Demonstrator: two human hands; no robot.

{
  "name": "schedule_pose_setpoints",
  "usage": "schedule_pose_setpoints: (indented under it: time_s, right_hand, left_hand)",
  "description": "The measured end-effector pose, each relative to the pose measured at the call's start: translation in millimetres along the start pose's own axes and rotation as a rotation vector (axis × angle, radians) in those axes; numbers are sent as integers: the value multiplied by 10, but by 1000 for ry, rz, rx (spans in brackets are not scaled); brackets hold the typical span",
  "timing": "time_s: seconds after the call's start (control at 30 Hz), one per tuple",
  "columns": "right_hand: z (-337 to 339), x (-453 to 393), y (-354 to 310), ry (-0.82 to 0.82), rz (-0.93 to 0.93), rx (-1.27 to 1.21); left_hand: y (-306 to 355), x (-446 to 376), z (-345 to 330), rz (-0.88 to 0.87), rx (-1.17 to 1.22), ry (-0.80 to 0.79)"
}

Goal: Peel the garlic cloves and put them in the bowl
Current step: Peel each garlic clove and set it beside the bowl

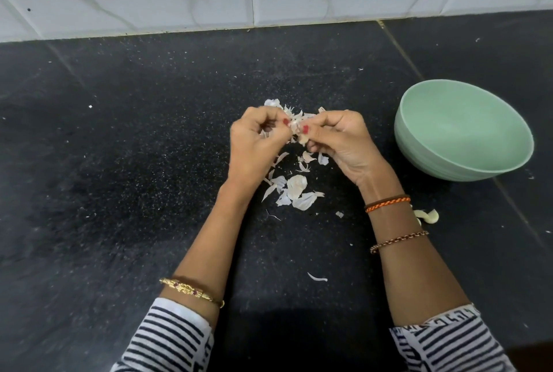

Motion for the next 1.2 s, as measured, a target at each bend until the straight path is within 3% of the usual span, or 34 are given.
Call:
schedule_pose_setpoints:
  time_s: [0.1,0.27,0.43,0.6,1.2]
  right_hand:
    - [71,-22,-42,81,17,-79]
    - [103,-47,-7,165,66,50]
    - [83,-34,-34,227,161,166]
    - [111,-36,-38,278,220,231]
    - [48,-50,-55,233,316,300]
  left_hand:
    - [-86,-72,112,124,93,51]
    - [-52,9,-38,12,-30,-74]
    - [-115,23,-42,77,-30,-63]
    - [-119,38,-49,36,-125,-84]
    - [-135,50,-34,106,-50,-47]
Point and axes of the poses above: each hand's wrist, its own x-axis away from the middle knuckle, its own z-axis out of the back of the hand, y = z × x, the point moved 9 cm from there along -x, towards the middle knuckle, and after that the axes turned 15 degrees about y, right-handed, at the moved point
